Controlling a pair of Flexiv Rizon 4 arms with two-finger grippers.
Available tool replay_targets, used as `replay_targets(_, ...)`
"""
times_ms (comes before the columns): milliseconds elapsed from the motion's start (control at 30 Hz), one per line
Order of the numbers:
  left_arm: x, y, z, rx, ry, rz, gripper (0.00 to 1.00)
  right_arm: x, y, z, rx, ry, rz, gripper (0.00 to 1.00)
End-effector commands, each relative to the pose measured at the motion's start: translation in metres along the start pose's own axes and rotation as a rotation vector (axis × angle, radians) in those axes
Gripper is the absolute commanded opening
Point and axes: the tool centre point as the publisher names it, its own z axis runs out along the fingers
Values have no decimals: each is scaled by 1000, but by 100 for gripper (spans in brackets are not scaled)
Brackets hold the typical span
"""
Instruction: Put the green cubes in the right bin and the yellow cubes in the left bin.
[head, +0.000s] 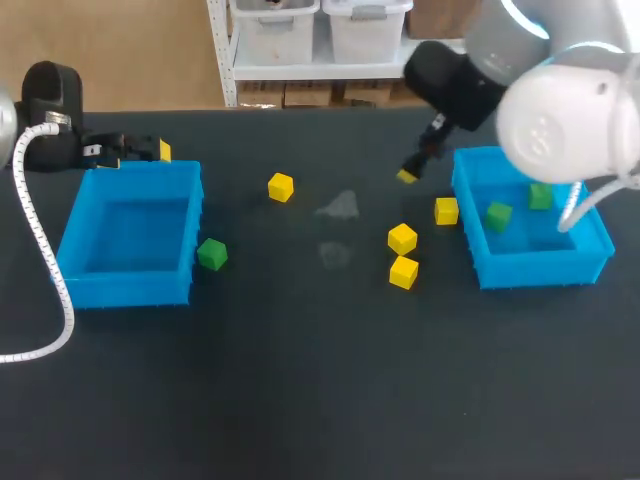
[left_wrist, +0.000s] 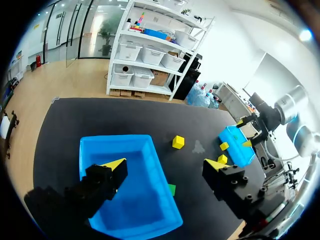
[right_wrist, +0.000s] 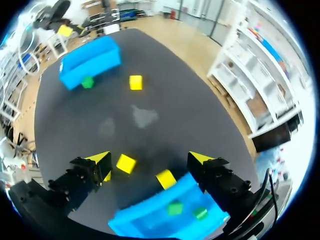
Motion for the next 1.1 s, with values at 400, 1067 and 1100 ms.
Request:
replay_targets(400, 1, 2, 0, 9, -6, 2, 100, -72, 65, 59, -97, -6, -144, 100)
replay_targets(1067, 1, 2, 0, 9, -6, 2, 100, -119, 98, 97, -60, -141, -155, 100)
replay_targets(1100, 1, 2, 0, 9, -6, 2, 100, -119, 100, 100, -58, -140, -156, 100)
